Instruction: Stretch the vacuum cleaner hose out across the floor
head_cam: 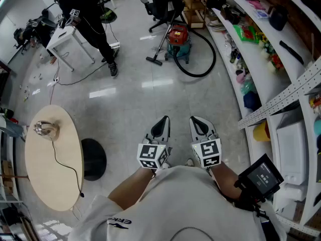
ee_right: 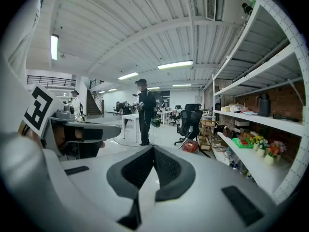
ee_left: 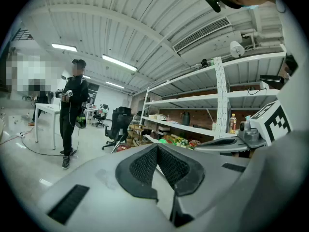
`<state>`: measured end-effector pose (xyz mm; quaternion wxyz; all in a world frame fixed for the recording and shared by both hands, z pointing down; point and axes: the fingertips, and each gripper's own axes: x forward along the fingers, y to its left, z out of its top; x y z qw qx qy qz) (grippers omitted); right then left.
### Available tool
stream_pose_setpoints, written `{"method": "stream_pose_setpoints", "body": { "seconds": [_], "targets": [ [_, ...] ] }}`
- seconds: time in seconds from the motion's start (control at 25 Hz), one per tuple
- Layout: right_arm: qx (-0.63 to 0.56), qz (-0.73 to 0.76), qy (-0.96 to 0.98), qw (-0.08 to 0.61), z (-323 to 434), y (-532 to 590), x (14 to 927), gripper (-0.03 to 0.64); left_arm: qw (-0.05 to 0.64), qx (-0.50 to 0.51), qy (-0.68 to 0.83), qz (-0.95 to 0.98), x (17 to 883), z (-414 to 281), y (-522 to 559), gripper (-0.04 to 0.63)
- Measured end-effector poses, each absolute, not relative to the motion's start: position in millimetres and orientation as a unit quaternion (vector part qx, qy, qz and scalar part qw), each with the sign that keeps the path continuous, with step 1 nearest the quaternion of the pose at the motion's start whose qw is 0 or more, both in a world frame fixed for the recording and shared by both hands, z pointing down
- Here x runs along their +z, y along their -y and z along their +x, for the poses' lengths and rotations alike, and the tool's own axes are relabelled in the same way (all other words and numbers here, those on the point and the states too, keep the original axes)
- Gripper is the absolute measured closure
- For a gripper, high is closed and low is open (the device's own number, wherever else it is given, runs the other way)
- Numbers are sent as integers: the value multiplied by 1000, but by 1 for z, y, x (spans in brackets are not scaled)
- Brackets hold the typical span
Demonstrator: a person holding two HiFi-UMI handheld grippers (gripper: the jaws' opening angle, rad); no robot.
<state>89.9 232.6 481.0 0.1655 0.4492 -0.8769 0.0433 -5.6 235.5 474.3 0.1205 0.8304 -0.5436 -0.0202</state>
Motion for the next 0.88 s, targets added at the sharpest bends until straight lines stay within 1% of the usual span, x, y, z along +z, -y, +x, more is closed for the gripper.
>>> {"method": "stream_pose_setpoints", "body": {
  "seconds": [0.52,0.88],
  "targets": [
    [54,447,880,154,107,-223,483,615,124,-9,549,827,478,10,-228,594],
    [63,435,885,153,132,-206,482,615,124,3,553,824,477,38,-211,594]
  ]
}}
